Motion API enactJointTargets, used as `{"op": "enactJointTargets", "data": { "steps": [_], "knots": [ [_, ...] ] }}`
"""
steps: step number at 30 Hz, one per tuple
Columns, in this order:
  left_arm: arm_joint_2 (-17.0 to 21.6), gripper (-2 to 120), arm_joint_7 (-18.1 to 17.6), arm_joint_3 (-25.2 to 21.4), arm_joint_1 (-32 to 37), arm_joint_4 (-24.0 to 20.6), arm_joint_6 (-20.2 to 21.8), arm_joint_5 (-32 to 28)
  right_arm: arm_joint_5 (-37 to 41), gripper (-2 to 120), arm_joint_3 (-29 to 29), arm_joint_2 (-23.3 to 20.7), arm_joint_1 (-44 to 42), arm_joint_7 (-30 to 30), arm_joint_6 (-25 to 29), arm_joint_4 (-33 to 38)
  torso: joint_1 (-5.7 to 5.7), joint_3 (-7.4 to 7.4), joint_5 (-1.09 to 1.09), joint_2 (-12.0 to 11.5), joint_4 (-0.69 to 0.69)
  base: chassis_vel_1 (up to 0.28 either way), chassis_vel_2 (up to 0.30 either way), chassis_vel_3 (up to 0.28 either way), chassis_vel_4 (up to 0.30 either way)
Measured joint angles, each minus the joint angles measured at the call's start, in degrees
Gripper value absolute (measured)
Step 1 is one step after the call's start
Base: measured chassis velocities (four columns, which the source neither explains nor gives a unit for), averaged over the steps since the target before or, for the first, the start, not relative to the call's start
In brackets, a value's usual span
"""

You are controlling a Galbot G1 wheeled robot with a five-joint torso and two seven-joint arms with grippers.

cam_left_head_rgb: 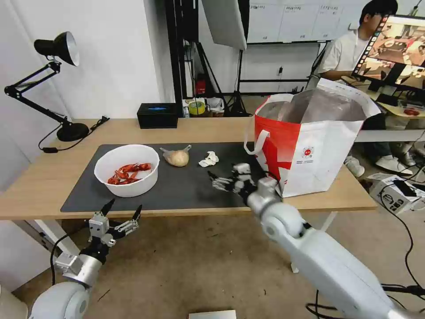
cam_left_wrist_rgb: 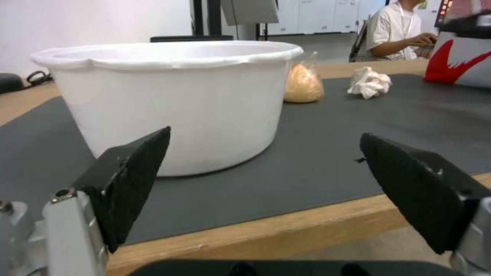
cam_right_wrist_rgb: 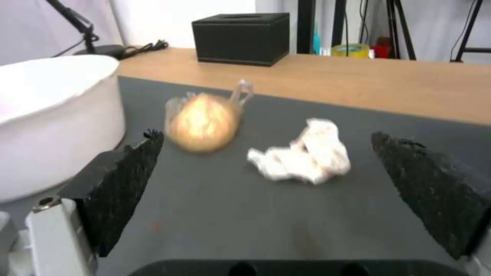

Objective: Pick up the trash from the table and place it into the takeout bag.

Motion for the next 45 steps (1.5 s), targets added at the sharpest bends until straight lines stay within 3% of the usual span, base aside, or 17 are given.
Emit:
{"op": "enactJointTargets", "data": {
  "steps": [7,9,20,45],
  "knots": [
    [-0.2,100,-0.1,-0.1,-0.3,0.1,0.0,0.0,1.8,100,-2.8,5.3,8.0,4.6,-3.1,-8.1,0.00,0.00,0.01,0.0,0.00,0.000,0.000,0.000,0.000],
    [-0.4,100,-0.1,0.0,-0.4,0.3,0.0,0.0,3.0,100,-3.9,8.3,11.3,7.1,-5.0,-13.3,0.00,0.00,0.00,0.0,0.00,0.000,0.000,0.000,0.000],
    [-0.5,100,-0.1,0.3,-0.9,1.0,-0.4,0.0,3.1,100,-4.2,14.3,15.9,6.7,-6.9,-27.0,0.00,-0.01,0.01,0.0,0.00,0.000,0.000,0.000,0.000],
    [-0.4,100,-0.2,0.9,-1.2,1.1,-0.7,0.6,4.6,100,-4.2,18.2,18.7,4.9,-9.8,-34.5,-0.01,-0.01,0.02,0.0,-0.01,0.000,0.000,0.000,0.000]
  ]
}}
